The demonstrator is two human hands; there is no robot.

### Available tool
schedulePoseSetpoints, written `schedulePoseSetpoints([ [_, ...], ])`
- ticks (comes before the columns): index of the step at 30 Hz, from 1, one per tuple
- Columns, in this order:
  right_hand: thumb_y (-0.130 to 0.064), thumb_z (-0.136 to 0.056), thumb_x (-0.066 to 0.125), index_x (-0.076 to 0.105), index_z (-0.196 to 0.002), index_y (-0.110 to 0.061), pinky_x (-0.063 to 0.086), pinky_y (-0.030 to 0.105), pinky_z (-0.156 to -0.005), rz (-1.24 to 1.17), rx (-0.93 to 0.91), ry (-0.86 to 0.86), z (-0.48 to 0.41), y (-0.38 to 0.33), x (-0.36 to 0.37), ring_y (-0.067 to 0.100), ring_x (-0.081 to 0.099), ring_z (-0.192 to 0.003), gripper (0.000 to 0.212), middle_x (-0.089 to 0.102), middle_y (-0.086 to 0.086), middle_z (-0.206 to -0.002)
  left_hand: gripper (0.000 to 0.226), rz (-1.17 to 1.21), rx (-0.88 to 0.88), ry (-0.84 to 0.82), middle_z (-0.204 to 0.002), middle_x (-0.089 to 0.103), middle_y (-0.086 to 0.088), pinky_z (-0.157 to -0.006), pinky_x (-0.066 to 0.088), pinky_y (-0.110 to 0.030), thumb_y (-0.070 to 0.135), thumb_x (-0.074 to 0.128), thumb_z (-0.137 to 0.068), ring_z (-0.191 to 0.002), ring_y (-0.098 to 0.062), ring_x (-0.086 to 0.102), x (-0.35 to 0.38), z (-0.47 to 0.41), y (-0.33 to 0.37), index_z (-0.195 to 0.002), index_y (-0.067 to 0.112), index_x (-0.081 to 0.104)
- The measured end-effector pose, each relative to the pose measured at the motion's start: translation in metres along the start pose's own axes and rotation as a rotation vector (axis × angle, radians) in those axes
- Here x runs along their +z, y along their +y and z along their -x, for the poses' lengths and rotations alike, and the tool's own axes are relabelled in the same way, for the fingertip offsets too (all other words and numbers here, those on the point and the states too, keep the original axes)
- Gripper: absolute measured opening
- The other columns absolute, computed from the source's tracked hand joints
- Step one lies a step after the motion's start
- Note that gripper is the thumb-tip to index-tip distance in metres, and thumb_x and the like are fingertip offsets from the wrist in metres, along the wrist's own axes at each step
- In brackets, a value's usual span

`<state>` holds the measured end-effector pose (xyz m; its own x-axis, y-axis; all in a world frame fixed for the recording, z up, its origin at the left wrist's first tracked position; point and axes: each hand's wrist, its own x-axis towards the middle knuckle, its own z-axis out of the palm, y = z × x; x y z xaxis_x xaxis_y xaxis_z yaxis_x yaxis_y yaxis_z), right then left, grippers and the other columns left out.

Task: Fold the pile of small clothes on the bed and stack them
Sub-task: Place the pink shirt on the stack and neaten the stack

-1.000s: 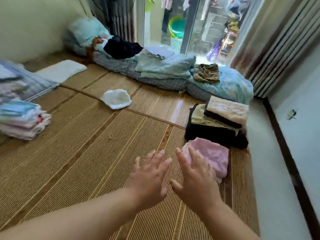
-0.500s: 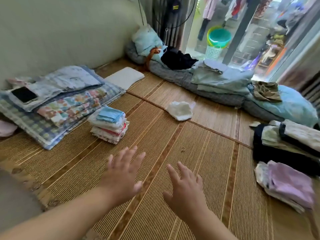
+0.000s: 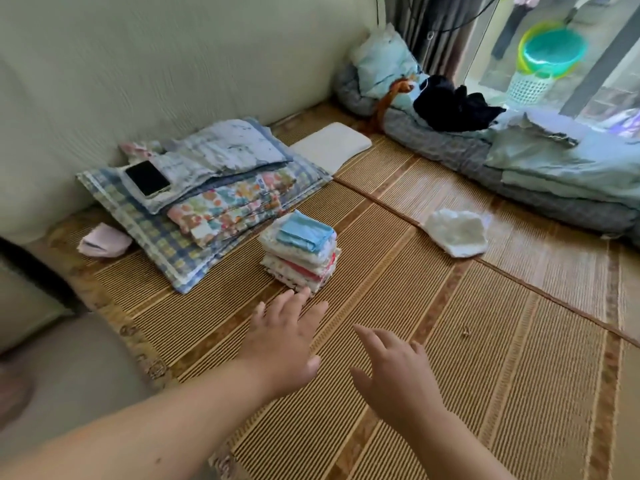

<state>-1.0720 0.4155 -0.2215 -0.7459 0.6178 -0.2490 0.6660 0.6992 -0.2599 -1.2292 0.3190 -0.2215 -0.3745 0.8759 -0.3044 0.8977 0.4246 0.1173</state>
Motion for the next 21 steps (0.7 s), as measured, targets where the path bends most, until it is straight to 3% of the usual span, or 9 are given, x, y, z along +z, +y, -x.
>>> schedulePoseSetpoints([
  [8,-0.053,-0.09,0.049,0.015,-0.149,-0.039,0.026,0.042,-0.116,-0.059,0.05,0.006,-0.094,-0.012,0.009,0.006,0.034,-0.136,0.07,0.033,-0.015,-0.149,0.077,0.022,-0.032,-0.03,-0.161,-0.003,-0.003,-0.117,0.001,-0.054,0.046,0.05,-0.09,-0.148,-0.026,-0.004,0.001,-0.092,-0.064,-0.152,0.033,0.005],
  [12,-0.056,-0.089,0.049,0.009,-0.149,-0.041,0.02,0.048,-0.116,0.06,0.064,-0.047,-0.168,-0.022,0.012,0.015,0.032,-0.139,0.073,0.03,-0.007,-0.153,0.071,0.088,-0.022,-0.005,-0.16,0.005,-0.002,-0.117,0.006,-0.055,0.049,0.052,-0.086,-0.147,-0.029,0.004,0.001,-0.173,-0.107,-0.148,0.042,0.018],
  [15,-0.062,-0.086,0.049,0.012,-0.149,-0.041,0.026,0.052,-0.113,0.063,0.14,-0.079,-0.25,-0.025,0.03,0.02,0.037,-0.136,0.076,0.032,-0.004,-0.152,0.078,0.168,-0.008,0.0,-0.161,0.008,-0.002,-0.117,0.014,-0.054,0.053,0.053,-0.085,-0.145,-0.03,0.01,0.013,-0.251,-0.141,-0.149,0.045,0.009],
  [17,-0.066,-0.081,0.054,0.017,-0.149,-0.037,0.036,0.048,-0.108,-0.154,0.272,-0.045,-0.305,-0.027,0.046,0.021,0.042,-0.132,0.083,0.038,-0.001,-0.148,0.088,0.227,-0.04,0.012,-0.161,0.011,0.0,-0.115,0.021,-0.054,0.06,0.055,-0.082,-0.145,-0.031,0.014,0.028,-0.301,-0.166,-0.15,0.041,0.003],
  [21,-0.05,-0.078,0.072,0.01,-0.153,-0.015,0.034,0.04,-0.107,-0.834,0.664,0.051,-0.387,-0.012,0.078,0.03,0.036,-0.137,0.103,0.033,0.011,-0.153,0.116,0.488,-0.219,0.015,-0.159,0.017,-0.01,-0.114,0.026,-0.047,0.067,0.066,-0.072,-0.143,-0.034,0.023,0.051,-0.386,-0.204,-0.153,0.023,-0.004],
])
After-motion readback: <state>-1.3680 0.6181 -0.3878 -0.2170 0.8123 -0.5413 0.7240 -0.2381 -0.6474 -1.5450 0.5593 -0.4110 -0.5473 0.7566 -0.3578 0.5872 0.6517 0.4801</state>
